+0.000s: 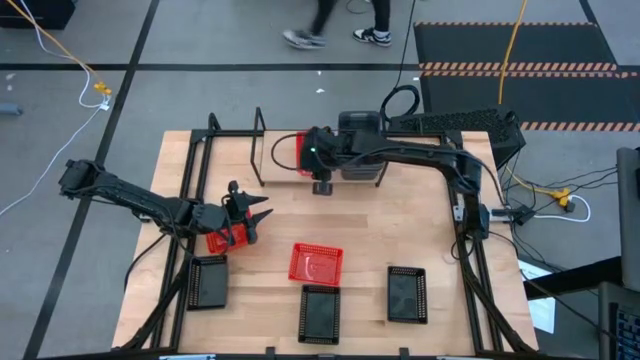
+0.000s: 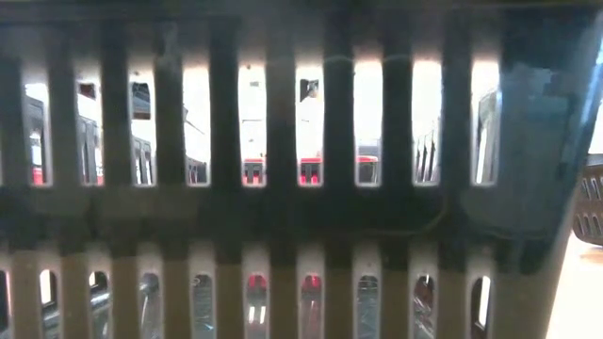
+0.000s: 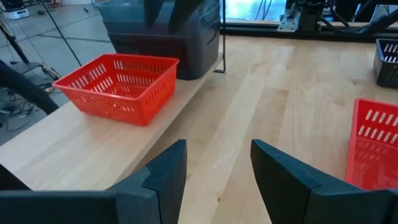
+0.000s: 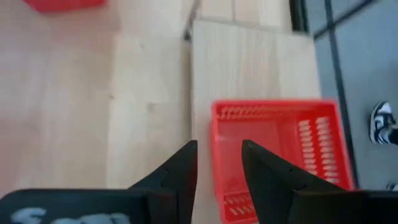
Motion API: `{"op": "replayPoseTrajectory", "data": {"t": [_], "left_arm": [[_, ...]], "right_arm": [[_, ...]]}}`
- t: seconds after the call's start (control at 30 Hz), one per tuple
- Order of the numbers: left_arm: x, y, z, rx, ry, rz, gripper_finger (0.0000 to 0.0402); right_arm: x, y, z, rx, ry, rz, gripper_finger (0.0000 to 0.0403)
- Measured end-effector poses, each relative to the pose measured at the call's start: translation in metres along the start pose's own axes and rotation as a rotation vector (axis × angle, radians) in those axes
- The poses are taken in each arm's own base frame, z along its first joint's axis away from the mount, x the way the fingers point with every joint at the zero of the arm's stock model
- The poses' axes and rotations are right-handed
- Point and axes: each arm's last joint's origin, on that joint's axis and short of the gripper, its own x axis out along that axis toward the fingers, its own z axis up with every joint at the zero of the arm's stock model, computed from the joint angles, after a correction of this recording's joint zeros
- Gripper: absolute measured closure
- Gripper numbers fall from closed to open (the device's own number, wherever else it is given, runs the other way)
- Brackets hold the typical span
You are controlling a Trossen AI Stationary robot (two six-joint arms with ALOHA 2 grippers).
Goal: Stack baskets on shelf by color
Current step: Stack the bottom red bin on top of the red bin on the shelf
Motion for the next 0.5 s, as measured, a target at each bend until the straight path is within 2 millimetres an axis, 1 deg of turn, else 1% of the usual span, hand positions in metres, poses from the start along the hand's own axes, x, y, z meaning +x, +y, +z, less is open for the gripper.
{"op": "replayPoseTrajectory", "data": {"t": [0.07, 0.13, 0.23, 0.37, 0.5], "left_arm": [[0.0, 0.0, 0.0, -0.001, 0.0, 0.0, 0.022], [0.0, 0.0, 0.0, -0.003, 0.0, 0.0, 0.022], [0.0, 0.0, 0.0, -0.005, 0.0, 0.0, 0.022], [0.0, 0.0, 0.0, -0.011, 0.0, 0.0, 0.022], [0.0, 0.0, 0.0, -0.021, -0.003, 0.0, 0.022]], "right_arm": [[-0.015, 0.008, 0.003, -0.047, -0.025, 0.035, 0.0281], [-0.026, 0.019, 0.004, -0.091, -0.067, 0.111, 0.0281], [-0.037, 0.037, -0.003, -0.151, -0.101, 0.248, 0.0281], [-0.041, 0.064, -0.02, -0.243, -0.149, 0.379, 0.0281], [-0.037, 0.093, -0.042, -0.373, -0.198, 0.408, 0.0281]]}}
